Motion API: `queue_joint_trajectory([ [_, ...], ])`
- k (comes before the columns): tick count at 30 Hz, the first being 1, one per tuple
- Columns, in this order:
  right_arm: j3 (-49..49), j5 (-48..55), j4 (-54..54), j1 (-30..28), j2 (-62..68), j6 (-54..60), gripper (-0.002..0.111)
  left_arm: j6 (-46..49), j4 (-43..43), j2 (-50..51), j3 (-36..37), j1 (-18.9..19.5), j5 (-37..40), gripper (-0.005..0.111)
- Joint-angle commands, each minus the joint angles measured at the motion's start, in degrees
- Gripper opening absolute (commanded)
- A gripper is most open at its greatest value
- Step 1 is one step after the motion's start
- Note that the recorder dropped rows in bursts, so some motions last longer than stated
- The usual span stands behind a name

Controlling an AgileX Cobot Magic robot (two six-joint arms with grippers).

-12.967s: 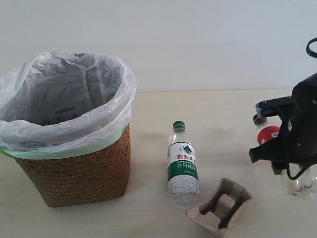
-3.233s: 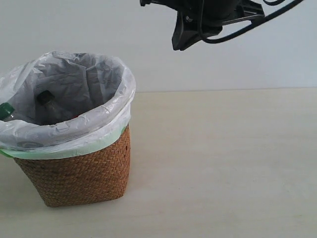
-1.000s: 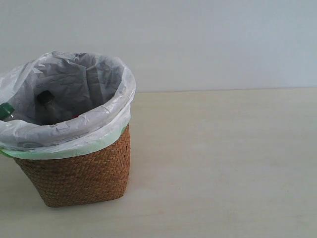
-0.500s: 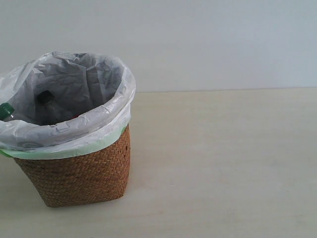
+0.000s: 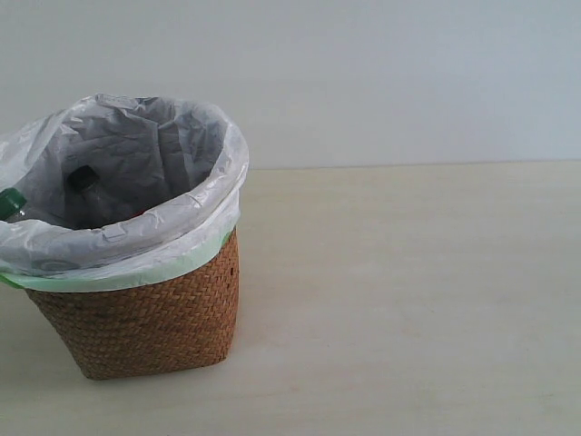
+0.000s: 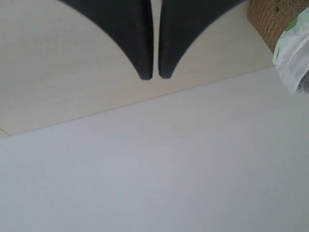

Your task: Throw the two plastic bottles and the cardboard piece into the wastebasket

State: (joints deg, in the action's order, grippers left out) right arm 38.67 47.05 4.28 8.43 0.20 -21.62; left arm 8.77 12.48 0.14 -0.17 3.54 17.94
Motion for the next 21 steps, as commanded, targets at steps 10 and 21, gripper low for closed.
queue_joint_trajectory([
  [10,-2.9,-1.0,-0.5,-0.4,-0.2,-0.1,0.000,-0.5,-0.1,-0.1,0.2,0.2,-0.2,0.006],
  [21,-16.2,-12.2,-1.3,-0.4,-0.2,-0.1,0.000,-0.5,-0.1,-0.1,0.2,0.2,-0.2,0.006],
])
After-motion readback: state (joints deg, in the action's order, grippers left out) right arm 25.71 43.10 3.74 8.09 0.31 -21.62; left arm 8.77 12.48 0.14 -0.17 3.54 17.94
